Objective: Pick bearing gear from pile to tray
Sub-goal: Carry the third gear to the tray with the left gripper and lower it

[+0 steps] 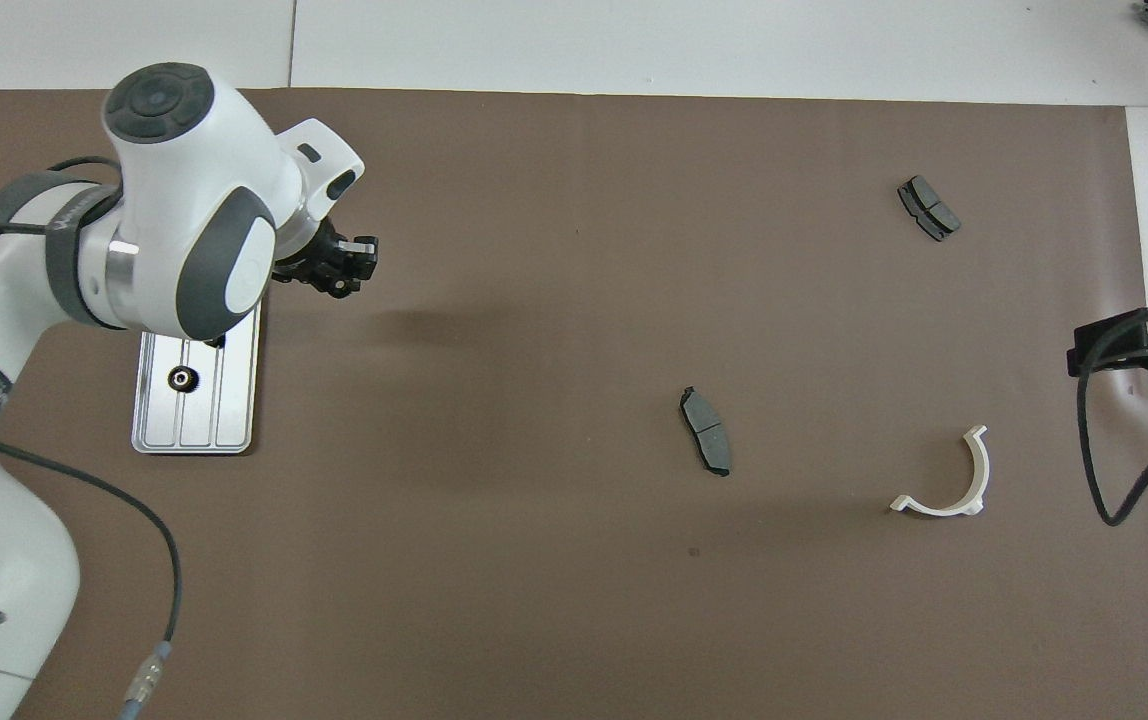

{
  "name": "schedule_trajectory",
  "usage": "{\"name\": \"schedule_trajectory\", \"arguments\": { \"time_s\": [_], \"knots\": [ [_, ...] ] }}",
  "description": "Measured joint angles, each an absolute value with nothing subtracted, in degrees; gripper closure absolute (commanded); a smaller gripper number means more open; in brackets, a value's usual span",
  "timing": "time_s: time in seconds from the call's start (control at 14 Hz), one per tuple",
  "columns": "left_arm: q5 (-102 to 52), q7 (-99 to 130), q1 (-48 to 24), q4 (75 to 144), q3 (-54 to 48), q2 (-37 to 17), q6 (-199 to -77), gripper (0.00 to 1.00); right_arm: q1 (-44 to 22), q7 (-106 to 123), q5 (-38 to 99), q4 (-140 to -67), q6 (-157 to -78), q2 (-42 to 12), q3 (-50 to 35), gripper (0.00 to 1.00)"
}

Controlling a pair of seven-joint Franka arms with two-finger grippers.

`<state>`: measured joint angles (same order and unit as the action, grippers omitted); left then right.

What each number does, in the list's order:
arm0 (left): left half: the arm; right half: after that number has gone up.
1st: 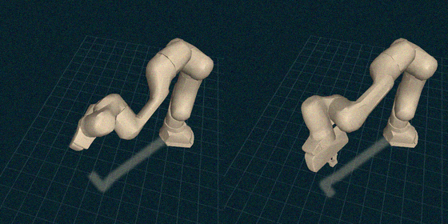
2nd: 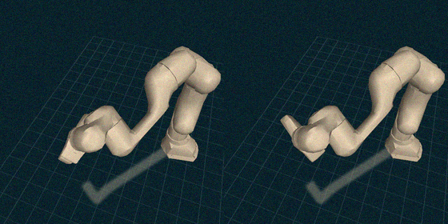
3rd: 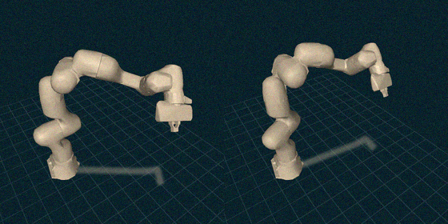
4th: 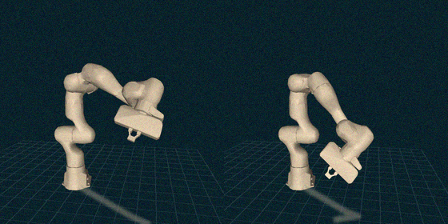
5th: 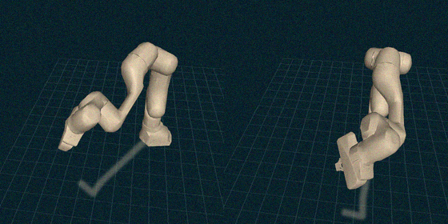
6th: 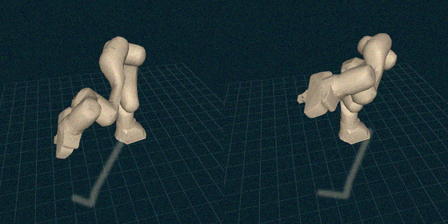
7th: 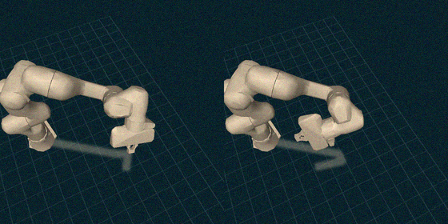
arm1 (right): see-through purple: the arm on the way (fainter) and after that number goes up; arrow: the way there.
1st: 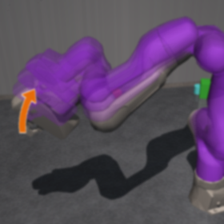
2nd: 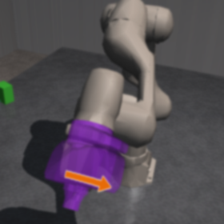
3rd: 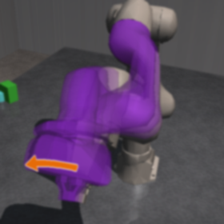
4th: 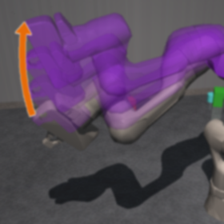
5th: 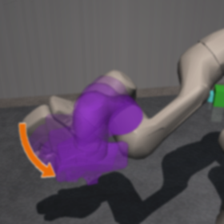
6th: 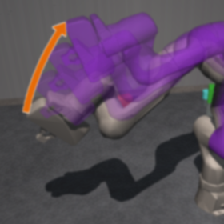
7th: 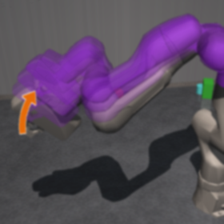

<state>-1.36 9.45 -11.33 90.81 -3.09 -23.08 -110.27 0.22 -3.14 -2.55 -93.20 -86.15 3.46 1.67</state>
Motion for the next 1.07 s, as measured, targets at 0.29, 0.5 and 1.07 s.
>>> {"name": "schedule_trajectory", "arguments": {
  "time_s": [0.29, 0.5, 1.07],
  "knots": [
    [-1.4, -5.1, -4.6, 98.9, -3.0, -19.1, -112.0, 1.0, -0.1, -3.1, -2.5, -93.2, -86.2, 3.5, 1.4, 0.0],
    [-1.4, -13.5, -0.6, 105.6, -3.0, -17.6, -118.8, 1.0, -0.1, -3.1, -2.5, -93.2, -86.2, 3.5, 1.4, 0.0],
    [-1.4, -18.8, 1.5, 118.6, -3.1, -13.0, -126.8, 1.0, -0.1, -3.1, -2.5, -93.2, -86.2, 3.5, 1.4, 0.0]
  ]
}}
